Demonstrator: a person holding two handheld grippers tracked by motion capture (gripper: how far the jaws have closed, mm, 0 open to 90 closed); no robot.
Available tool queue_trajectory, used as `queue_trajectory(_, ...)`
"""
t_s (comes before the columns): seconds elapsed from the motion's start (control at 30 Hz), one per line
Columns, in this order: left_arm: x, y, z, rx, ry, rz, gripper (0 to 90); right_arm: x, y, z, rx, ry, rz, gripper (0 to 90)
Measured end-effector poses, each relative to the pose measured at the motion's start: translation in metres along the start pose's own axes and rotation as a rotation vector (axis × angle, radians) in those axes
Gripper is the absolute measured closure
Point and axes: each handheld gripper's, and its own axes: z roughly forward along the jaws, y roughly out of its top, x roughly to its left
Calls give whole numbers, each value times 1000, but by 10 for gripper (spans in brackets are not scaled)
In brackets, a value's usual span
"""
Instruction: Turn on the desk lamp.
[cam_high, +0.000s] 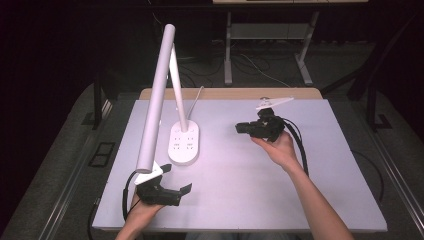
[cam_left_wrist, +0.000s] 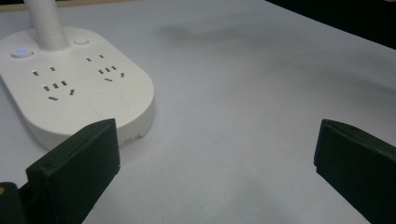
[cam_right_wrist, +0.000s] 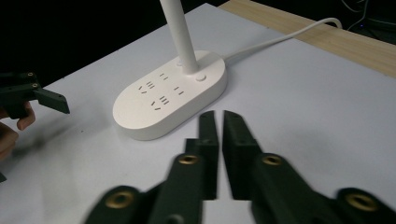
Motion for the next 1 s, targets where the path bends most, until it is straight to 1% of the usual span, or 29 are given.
queue_trajectory(0.03,0,0,0,1,-1,1,0,1,-3,-3,-2,-4,1,717)
queue_trajectory(0.07,0,0,1,2,-3,3,0,1,-3,-3,-2,-4,1,717)
queue_trajectory(0.1,0,0,1,6,-4,6,0,3,-9,-12,1,-19,-7,567)
queue_trajectory(0.13,-1,0,1,6,-4,7,0,3,-9,-12,1,-19,-7,567)
queue_trajectory(0.17,-1,0,1,6,-4,8,0,4,-12,-16,3,-32,-3,500)
queue_trajectory(0.23,-1,0,1,4,-4,7,0,5,-18,-25,3,-48,20,390)
queue_trajectory(0.3,-1,0,1,5,-3,7,0,7,-24,-33,-12,-68,24,258)
queue_trajectory(0.37,-1,0,1,4,-3,7,0,9,-29,-40,-26,-67,38,122)
queue_trajectory(0.43,-2,0,1,4,-2,6,0,9,-35,-47,-26,-70,53,62)
queue_trajectory(0.47,-2,0,1,3,-2,4,0,9,-39,-50,-20,-75,54,4)
queue_trajectory(0.6,-2,0,1,4,-2,5,0,10,-54,-64,-26,-88,66,0)
queue_trajectory(0.73,-2,0,2,4,-2,6,0,9,-70,-76,-41,-98,97,0)
queue_trajectory(1.0,-2,0,2,12,-3,14,0,11,-99,-97,-45,-115,148,0)
